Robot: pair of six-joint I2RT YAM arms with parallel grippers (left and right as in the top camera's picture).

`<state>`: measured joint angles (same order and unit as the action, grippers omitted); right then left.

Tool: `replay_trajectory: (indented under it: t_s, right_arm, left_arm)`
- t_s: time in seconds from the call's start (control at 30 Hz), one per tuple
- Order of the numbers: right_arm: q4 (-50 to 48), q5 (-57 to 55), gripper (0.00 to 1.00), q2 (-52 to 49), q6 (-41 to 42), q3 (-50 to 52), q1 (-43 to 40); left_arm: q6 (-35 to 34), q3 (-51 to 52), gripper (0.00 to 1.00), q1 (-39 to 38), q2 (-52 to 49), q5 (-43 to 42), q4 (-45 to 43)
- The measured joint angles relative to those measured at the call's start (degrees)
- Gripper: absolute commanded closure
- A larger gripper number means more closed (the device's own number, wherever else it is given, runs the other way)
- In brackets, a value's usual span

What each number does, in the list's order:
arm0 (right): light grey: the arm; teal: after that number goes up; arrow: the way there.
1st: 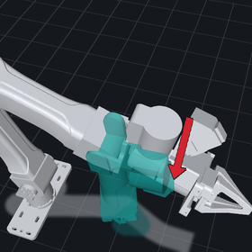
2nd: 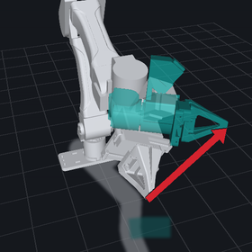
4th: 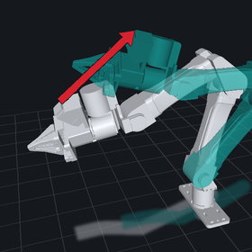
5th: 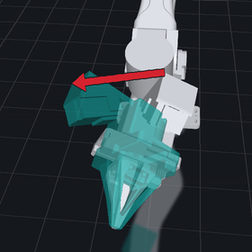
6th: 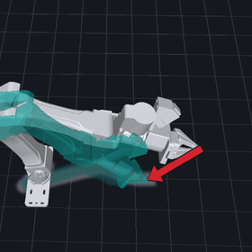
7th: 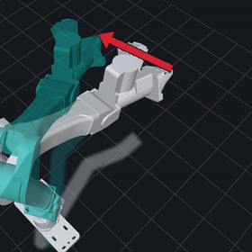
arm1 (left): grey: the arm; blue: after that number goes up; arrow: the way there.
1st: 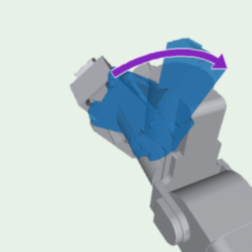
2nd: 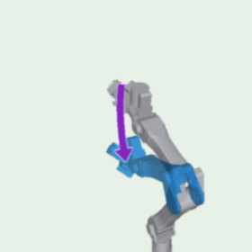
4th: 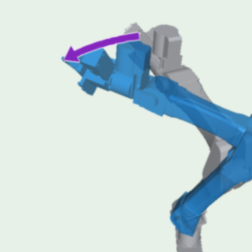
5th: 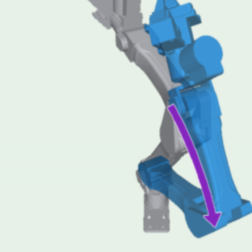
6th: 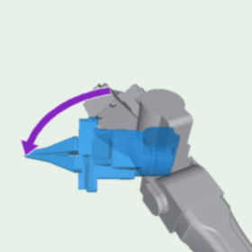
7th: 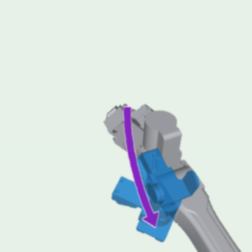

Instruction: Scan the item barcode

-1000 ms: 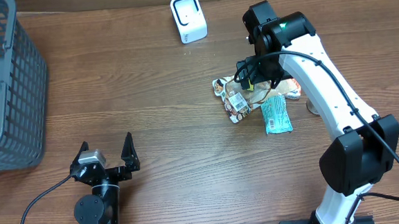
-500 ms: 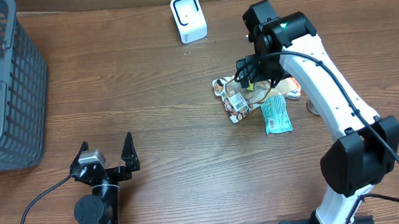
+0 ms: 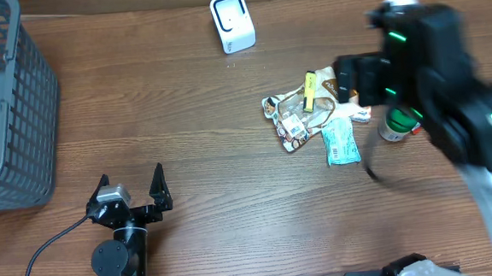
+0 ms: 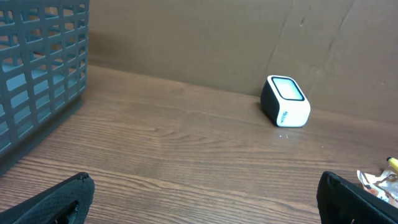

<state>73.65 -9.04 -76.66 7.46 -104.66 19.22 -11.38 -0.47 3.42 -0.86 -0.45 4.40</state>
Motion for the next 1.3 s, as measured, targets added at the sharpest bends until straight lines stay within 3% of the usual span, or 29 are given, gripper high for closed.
replay_trajectory:
  t_s: [0.2,0.37,0.6,0.83,1.1,1.3]
  right_arm:
    - [-1.1,-0.2,0.0,17.7,0.0,0.0,0.0]
    - [3.9,-0.4,0.0,30.6,0.0,-0.3,0.0]
    - [13.7,-0.4,0.0,38.6,0.0,0.0,-0.3]
    - [12.9,-0.3,0.0,47.9,0.0,9.1,-2.5]
    - [-6.3,0.2,0.0,62.4,0.1,32.0,-5.1]
    - [-35.2,3.9,0.0,69.8,0.0,54.2,-7.5]
  left_arm:
    - [0.0,0.0,0.0,0.0,0.0,0.0,0.0]
    - [0.0,0.0,0.0,0.0,0.0,0.0,0.0]
    - [0.0,0.0,0.0,0.0,0.0,0.0,0.0]
    - [0.0,0.0,0.0,0.0,0.0,0.0,0.0]
    - [0.0,0.0,0.0,0.0,0.0,0.0,0.0]
    - [0.0,0.0,0.0,0.0,0.0,0.0,0.0]
